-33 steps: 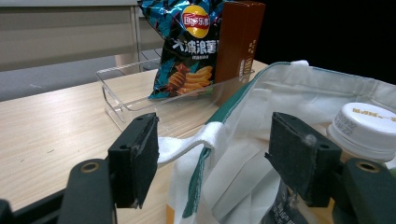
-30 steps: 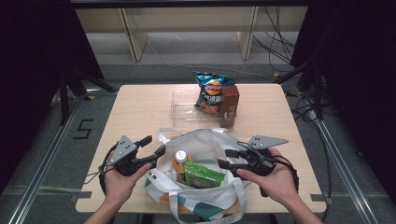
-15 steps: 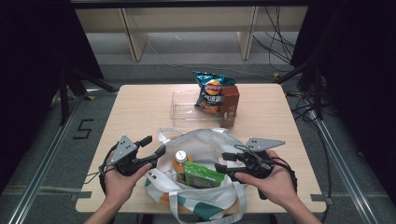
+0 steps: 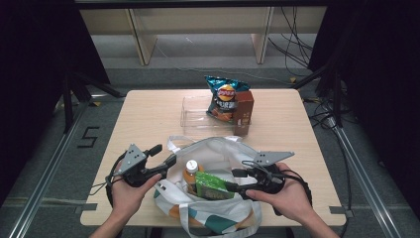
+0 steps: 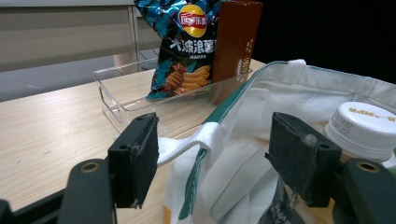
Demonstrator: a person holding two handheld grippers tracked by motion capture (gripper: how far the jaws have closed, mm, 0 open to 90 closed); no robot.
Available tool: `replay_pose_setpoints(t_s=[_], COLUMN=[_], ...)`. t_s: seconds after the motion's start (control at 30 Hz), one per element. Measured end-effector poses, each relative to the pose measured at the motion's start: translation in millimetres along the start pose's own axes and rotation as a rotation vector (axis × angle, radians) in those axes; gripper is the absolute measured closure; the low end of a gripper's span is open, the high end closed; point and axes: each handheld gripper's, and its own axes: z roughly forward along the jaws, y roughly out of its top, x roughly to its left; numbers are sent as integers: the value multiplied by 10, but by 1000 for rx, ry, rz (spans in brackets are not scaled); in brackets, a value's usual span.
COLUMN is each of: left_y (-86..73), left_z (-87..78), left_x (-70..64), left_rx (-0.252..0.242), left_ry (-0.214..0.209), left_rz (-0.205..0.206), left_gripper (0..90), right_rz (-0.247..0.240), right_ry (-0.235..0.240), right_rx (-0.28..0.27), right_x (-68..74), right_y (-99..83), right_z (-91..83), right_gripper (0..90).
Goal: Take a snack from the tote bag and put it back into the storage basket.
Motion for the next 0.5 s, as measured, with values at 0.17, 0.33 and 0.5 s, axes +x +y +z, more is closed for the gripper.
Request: replay_pose_setpoints(t_s=[0.17, 0.33, 0.5], left_y=[1, -2, -6], left_z=[-5, 0, 3], left_x=[2, 4, -2], left_rx=[-1, -1, 5], left_ry=[0, -2, -6], left_rz=[0, -2, 0], left_gripper=[327, 327, 326], right_rz=[-3, -9, 14], right_ry=[4, 4, 7], right_rx=[34, 77, 76], right_x=[0, -2, -14], right_y=[-28, -75, -104], right_z=[46, 104, 132], right_gripper=[458, 452, 453])
